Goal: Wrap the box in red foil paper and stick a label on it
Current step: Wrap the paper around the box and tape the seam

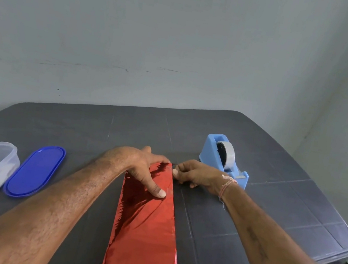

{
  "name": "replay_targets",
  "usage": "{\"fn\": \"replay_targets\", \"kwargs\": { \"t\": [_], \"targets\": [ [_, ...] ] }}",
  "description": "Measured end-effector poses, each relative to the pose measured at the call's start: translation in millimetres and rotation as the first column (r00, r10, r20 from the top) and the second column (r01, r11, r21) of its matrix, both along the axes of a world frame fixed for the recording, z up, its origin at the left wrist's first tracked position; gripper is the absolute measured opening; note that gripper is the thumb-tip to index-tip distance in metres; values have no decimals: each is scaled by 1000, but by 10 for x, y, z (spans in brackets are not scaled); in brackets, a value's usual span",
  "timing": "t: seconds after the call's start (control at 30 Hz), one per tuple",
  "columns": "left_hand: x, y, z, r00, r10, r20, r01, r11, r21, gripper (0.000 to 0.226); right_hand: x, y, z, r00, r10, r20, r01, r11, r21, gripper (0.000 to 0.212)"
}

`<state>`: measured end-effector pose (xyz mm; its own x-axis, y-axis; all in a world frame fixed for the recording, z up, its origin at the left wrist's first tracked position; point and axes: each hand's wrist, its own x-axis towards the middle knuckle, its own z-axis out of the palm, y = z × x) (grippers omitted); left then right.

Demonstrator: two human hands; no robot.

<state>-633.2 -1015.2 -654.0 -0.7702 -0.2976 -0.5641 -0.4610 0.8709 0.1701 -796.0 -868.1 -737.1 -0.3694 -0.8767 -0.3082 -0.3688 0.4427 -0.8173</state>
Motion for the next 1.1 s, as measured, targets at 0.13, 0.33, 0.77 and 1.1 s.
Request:
{"fn": "replay_targets", "kwargs": {
  "t": [0.13, 0.33, 0.77, 1.1],
  "targets": [
    [10, -25, -34, 1000, -4, -5, 4, 1000, 5, 116, 27, -28, -29, 1000, 4, -23, -5, 1000, -18, 25],
    [-11, -36, -53, 1000, -13, -12, 13, 1000, -1, 117, 29, -26, -37, 999, -13, -33, 11, 999, -43, 30],
    [0, -46, -62, 1000, -10, -9, 10, 1000, 16, 125, 115, -133, -311, 923, -170, -345, 125, 981, -149, 19],
    [31, -23, -36, 1000, -7, -17, 7, 1000, -5, 117, 188, -73, -283, 933, -250, -261, 193, 955, -224, 23]
  ]
}}
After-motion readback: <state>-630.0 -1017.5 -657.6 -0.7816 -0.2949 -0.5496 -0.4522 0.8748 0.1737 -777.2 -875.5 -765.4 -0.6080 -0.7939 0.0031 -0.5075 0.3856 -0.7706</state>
